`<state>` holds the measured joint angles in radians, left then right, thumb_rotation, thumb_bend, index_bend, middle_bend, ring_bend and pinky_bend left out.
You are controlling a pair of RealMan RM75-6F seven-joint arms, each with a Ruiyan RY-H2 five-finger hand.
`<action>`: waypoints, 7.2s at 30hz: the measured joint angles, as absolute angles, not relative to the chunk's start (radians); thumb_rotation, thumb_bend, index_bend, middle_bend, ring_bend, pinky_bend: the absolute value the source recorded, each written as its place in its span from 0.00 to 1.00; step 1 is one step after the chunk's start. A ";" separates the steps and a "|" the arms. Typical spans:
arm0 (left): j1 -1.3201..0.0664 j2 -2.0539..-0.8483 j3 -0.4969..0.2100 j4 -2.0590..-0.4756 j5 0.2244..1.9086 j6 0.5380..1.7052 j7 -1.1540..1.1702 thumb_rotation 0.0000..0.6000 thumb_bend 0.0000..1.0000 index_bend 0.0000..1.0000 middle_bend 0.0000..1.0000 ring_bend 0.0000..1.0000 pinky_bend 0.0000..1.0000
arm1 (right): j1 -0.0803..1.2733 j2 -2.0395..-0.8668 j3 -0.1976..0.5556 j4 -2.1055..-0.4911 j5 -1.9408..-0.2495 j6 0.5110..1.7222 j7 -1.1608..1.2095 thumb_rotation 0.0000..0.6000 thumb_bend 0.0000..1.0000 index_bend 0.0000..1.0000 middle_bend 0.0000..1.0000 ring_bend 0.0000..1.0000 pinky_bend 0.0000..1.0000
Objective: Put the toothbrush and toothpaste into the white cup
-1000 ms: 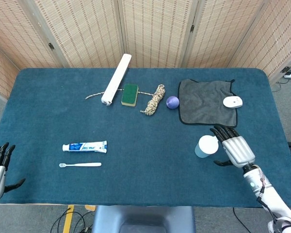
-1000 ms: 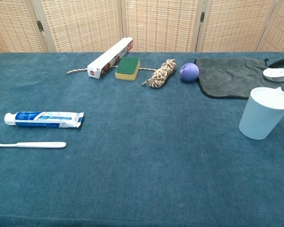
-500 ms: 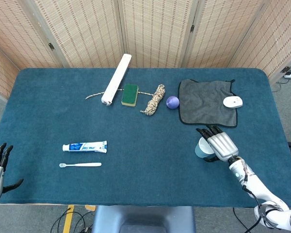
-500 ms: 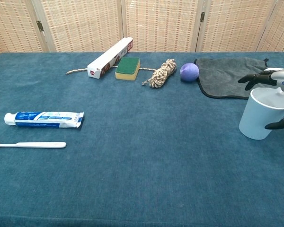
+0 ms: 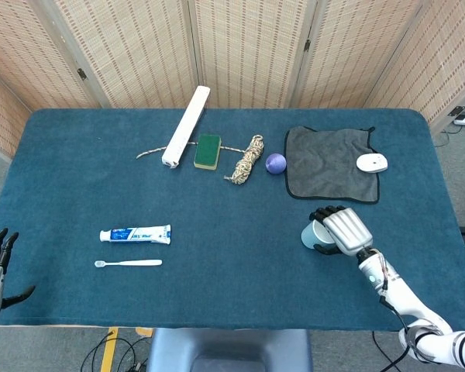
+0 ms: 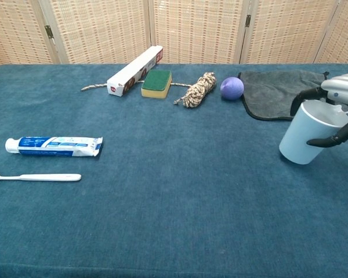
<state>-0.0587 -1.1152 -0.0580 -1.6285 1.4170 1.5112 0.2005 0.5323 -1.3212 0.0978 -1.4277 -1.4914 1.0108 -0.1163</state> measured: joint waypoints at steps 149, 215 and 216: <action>-0.472 -1.201 -0.027 -1.618 1.462 0.972 0.241 1.00 0.57 0.38 0.92 0.74 0.89 | 0.459 -1.155 0.084 -1.560 -1.459 1.285 -0.034 1.00 0.15 0.00 0.17 0.25 0.20; -0.626 -1.193 0.039 -1.793 1.365 0.844 0.404 1.00 0.66 0.35 0.95 0.77 0.91 | 0.387 -1.172 0.118 -1.524 -1.461 1.288 0.028 1.00 0.17 0.00 0.18 0.27 0.20; -0.631 -1.199 0.038 -1.788 1.363 0.837 0.405 1.00 0.66 0.34 0.95 0.77 0.91 | 0.387 -1.171 0.117 -1.523 -1.461 1.286 0.029 1.00 0.16 0.00 0.18 0.27 0.20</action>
